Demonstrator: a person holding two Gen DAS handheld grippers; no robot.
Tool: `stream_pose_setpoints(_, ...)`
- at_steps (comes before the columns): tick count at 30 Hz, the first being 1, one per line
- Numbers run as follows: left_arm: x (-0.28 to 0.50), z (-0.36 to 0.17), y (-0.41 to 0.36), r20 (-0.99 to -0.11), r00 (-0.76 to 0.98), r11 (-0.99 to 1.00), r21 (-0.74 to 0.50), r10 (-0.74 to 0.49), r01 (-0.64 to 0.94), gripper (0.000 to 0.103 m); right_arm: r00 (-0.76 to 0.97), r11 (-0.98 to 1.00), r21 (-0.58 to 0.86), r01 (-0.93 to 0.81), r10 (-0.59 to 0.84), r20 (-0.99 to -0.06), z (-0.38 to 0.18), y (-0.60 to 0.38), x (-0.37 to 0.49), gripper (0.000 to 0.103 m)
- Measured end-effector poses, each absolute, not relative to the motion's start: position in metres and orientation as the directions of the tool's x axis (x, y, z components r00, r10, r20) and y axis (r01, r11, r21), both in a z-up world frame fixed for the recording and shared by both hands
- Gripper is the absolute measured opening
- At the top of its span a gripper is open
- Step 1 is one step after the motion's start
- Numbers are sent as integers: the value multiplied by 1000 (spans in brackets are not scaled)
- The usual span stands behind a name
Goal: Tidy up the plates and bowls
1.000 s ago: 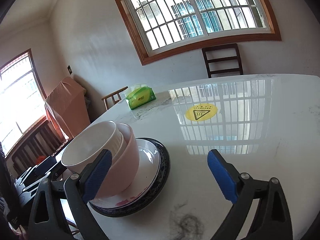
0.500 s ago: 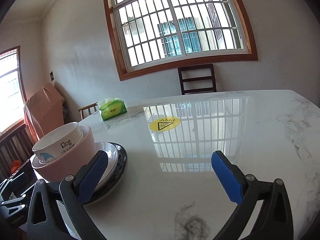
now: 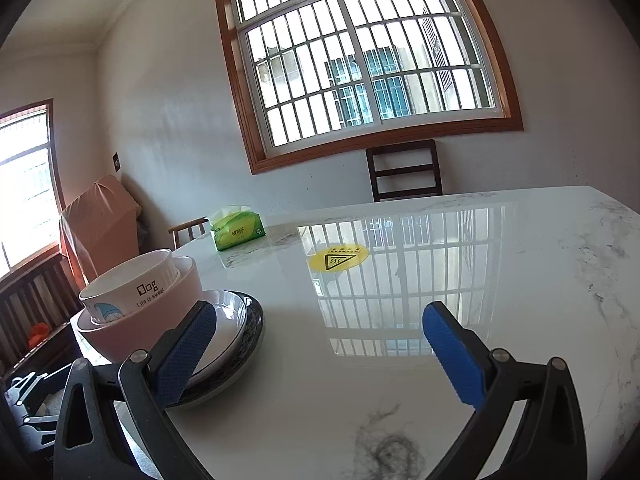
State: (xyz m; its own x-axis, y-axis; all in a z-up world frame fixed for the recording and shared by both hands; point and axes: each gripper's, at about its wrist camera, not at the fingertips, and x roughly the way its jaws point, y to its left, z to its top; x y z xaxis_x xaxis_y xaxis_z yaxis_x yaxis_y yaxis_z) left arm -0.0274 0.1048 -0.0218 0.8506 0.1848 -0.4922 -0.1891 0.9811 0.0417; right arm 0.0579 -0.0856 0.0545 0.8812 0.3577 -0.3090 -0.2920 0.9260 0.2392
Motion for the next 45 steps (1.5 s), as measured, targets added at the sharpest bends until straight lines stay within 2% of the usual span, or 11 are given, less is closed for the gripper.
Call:
stream_pose_setpoints(4,-29,-21,104,-482,858,982,32,180,-187,78,882,924,214,-316,369,-294,56,-81,53,103)
stream_pose_setpoints(11,-32,-19,104,-465,869,984,30,168,-174,80,874,910,273,-313,388,-292,53,-91,57,103)
stream_pose_setpoints(13,-35,-19,104,-461,875,988,24,149,-156,84,875,911,264,-317,388,-290,53,-92,57,103)
stream_pose_setpoints(19,-49,-7,106,-381,911,986,6,158,-168,84,875,912,243,-329,392,-285,56,-89,55,103)
stream_pose_setpoints(25,-54,0,113,-385,917,991,-41,106,-131,84,872,908,254,-334,400,-283,56,-92,55,103)
stream_pose_setpoints(32,-62,9,109,-359,925,989,-27,126,-146,84,870,908,244,-341,403,-284,57,-90,54,103)
stream_pose_setpoints(45,-64,11,114,-379,913,983,-39,151,-179,85,871,908,245,-341,403,-282,56,-90,53,103)
